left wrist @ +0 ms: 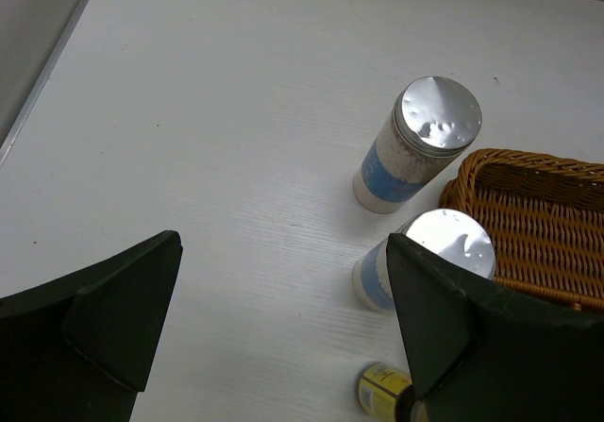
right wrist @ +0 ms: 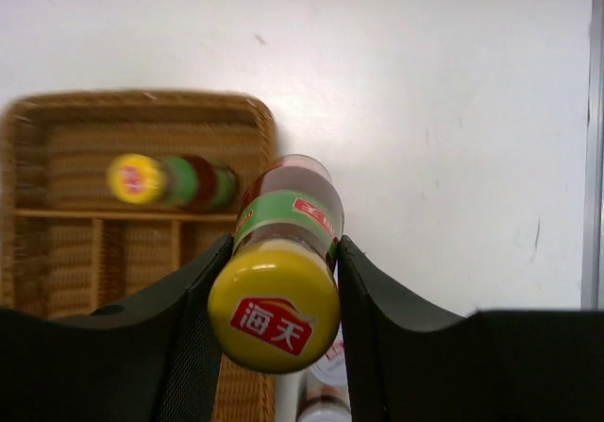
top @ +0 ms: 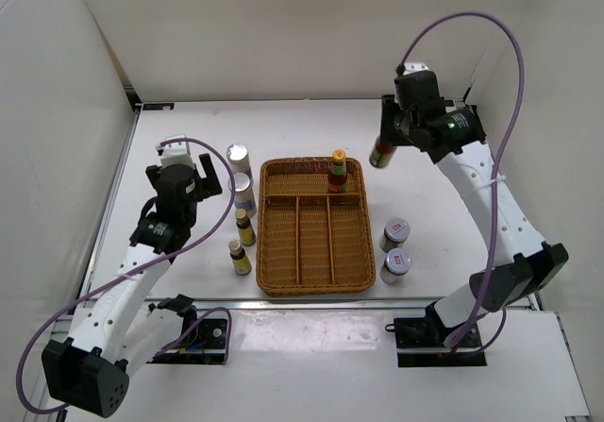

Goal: Organize the condiment bottles

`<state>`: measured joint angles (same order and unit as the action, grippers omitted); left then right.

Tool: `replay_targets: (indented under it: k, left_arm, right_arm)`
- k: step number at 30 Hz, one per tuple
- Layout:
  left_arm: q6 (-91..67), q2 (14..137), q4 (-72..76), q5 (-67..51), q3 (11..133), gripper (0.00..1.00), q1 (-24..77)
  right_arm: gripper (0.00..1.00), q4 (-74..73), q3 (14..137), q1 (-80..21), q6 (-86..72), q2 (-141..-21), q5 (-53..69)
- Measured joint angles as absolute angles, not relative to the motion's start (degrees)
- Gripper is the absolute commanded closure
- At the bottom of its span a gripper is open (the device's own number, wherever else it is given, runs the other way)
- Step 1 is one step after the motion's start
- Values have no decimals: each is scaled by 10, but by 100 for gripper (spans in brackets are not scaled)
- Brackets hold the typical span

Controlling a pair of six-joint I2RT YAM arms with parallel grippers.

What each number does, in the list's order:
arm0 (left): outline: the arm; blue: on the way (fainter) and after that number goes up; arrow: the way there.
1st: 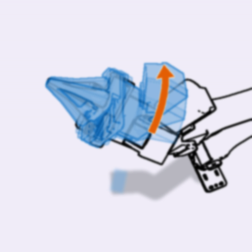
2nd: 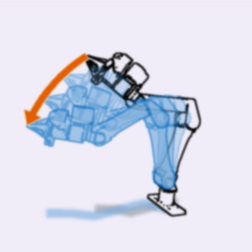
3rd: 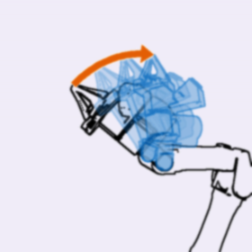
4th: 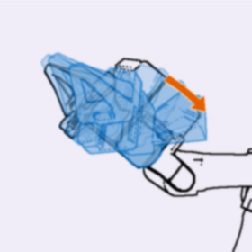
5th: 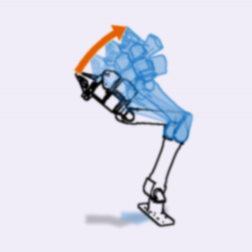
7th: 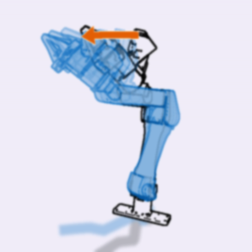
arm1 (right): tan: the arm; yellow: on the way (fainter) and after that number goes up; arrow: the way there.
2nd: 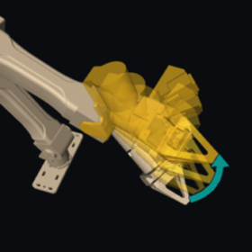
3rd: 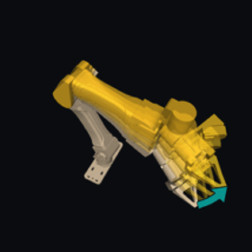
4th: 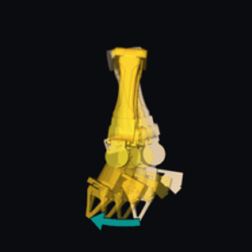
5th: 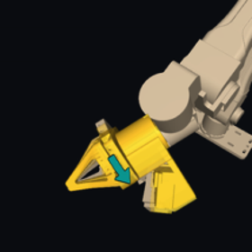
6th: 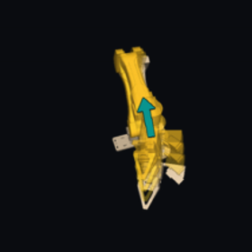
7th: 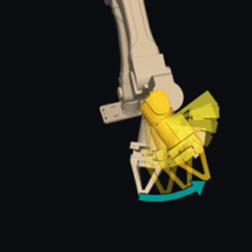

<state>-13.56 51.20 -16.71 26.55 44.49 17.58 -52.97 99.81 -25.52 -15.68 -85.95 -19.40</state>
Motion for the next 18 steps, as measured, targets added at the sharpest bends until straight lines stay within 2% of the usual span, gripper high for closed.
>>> replay_targets:
  k: [7, 12, 18]
  left_arm:
    - [-136, 515, -167, 265, 445, 0, 176]
    - [-136, 516, -167, 265, 445, 0, 176]
    - [-136, 516, -167, 265, 445, 0, 176]
  right_arm:
    - [100, -493, 1097, -346, -98, -881, -165]
    - [100, -478, 1154, -406, -64, -959, -118]
    - [100, -472, 1161, -440, -45, -1052, -83]
